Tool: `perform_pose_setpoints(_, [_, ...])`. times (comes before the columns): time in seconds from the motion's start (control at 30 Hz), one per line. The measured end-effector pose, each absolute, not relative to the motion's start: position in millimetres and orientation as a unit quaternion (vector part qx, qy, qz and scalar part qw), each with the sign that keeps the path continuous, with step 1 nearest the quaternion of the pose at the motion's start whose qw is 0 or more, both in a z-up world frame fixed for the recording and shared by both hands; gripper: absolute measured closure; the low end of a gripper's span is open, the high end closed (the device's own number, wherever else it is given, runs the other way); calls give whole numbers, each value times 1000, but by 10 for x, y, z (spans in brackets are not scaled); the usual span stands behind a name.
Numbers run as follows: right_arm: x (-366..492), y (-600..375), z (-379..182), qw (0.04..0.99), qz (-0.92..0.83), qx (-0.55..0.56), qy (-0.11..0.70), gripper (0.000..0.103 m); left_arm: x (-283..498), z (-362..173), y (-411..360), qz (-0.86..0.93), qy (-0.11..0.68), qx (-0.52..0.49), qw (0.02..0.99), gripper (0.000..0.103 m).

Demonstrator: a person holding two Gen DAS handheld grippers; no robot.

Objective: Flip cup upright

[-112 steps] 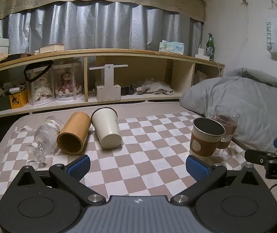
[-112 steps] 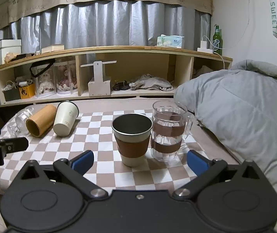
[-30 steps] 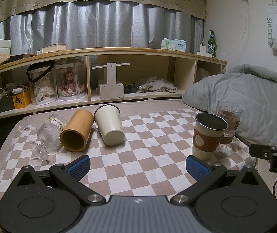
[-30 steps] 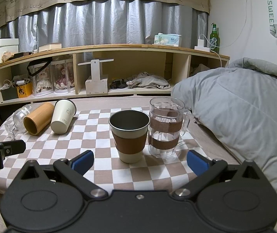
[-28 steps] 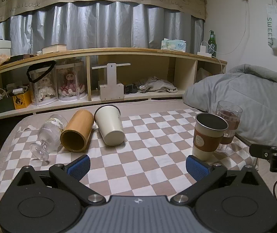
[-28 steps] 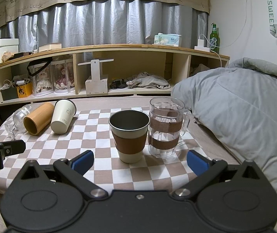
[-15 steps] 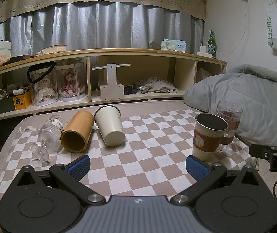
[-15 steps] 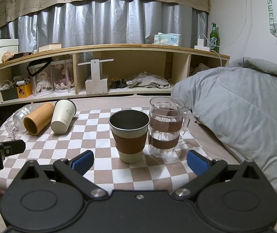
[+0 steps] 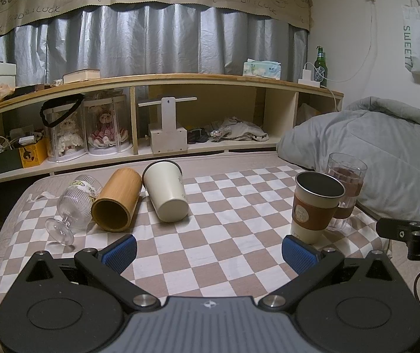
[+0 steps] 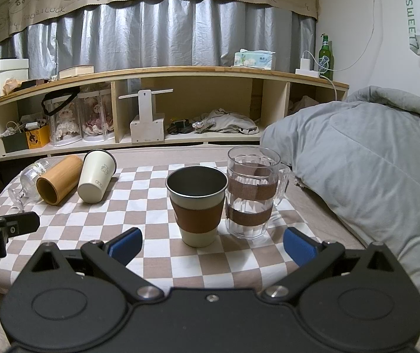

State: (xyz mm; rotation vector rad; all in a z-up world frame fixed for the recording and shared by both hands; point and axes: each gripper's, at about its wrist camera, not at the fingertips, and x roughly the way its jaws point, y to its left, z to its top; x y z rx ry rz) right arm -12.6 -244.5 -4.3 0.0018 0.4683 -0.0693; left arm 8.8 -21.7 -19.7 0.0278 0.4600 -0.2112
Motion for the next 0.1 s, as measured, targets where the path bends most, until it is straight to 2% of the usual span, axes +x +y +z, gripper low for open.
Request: perform_pose_setpoints(0.1, [-125, -2441, -44, 972, -35, 1, 232, 0, 88, -198, -208, -104, 228, 14, 968, 0])
